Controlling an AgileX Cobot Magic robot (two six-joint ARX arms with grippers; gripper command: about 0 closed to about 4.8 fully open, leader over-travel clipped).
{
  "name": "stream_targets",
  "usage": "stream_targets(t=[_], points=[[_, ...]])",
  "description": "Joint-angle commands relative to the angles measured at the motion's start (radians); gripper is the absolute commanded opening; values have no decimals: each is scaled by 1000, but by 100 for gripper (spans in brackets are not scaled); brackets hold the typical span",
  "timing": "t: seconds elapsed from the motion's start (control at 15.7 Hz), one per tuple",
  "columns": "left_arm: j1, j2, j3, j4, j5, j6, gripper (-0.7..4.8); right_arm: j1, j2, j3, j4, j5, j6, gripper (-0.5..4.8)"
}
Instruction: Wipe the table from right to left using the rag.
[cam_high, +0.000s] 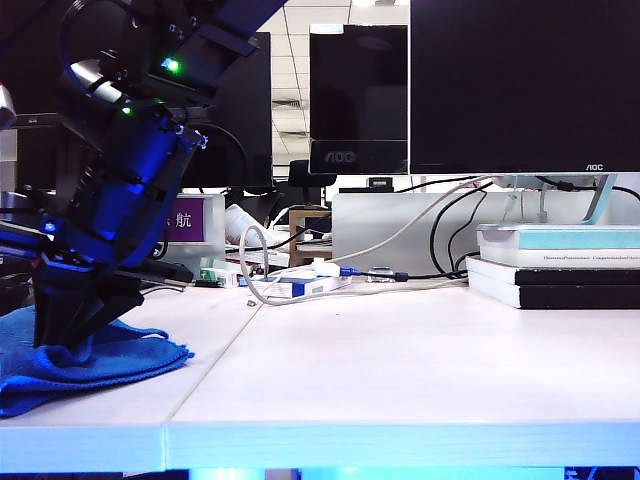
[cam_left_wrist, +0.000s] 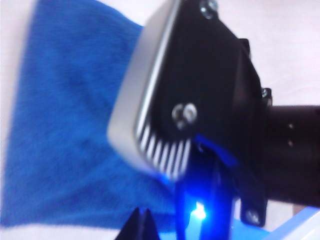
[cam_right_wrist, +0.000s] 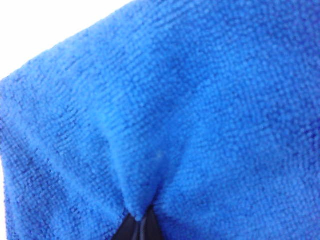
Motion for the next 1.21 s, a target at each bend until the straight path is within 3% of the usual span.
stream_targets(t=[0.06,1.02,1.08,1.21], points=[[1,35,-11,47,7,46,-6,3,6,-3,-28,-7,3,-6],[2,285,-11,168,6,101,-6,-5,6,-3,-31,-8,3,-5],[2,290,-11,169,4,103,-6,-9,6,-3,-31,-14,3,19],[2,291,-12,177,3,106,-6,-18,4,-3,-32,-14,3,143]])
